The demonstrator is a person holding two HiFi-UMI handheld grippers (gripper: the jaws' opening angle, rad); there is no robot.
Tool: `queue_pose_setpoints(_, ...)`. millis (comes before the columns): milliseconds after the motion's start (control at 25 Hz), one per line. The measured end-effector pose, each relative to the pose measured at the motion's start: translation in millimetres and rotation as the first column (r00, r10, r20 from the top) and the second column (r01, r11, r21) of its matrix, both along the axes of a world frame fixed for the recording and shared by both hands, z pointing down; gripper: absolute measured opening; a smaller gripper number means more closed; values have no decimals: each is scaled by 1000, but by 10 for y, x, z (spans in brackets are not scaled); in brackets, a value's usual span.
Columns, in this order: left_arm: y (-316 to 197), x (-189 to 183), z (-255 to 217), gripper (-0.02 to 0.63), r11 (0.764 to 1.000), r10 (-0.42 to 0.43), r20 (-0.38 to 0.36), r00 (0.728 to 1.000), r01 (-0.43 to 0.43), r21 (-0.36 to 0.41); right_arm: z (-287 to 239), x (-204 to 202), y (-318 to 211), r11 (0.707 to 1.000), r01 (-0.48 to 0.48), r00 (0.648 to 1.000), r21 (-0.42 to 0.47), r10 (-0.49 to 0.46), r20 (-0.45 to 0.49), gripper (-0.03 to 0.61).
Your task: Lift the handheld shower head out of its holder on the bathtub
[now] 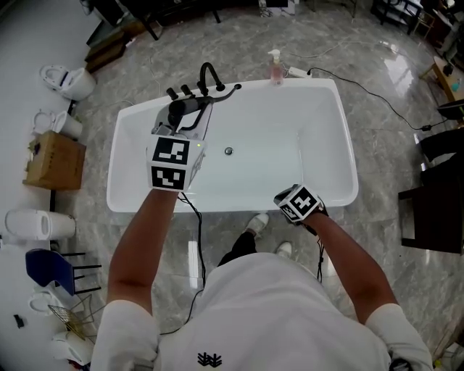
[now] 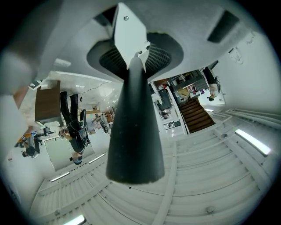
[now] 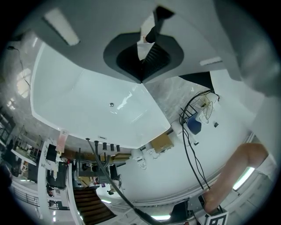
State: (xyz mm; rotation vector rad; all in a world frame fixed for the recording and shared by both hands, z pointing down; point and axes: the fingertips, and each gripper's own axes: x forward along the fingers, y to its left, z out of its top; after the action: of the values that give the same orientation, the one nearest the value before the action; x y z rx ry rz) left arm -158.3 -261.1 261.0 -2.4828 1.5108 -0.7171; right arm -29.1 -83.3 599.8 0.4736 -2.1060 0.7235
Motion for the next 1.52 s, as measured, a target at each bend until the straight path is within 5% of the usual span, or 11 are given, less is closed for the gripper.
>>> queue_pose_setpoints(1520, 1018, -183, 390, 138, 991, -72, -98, 993, 60, -116, -205, -14, 333, 998, -23, 998, 66, 19, 58, 14)
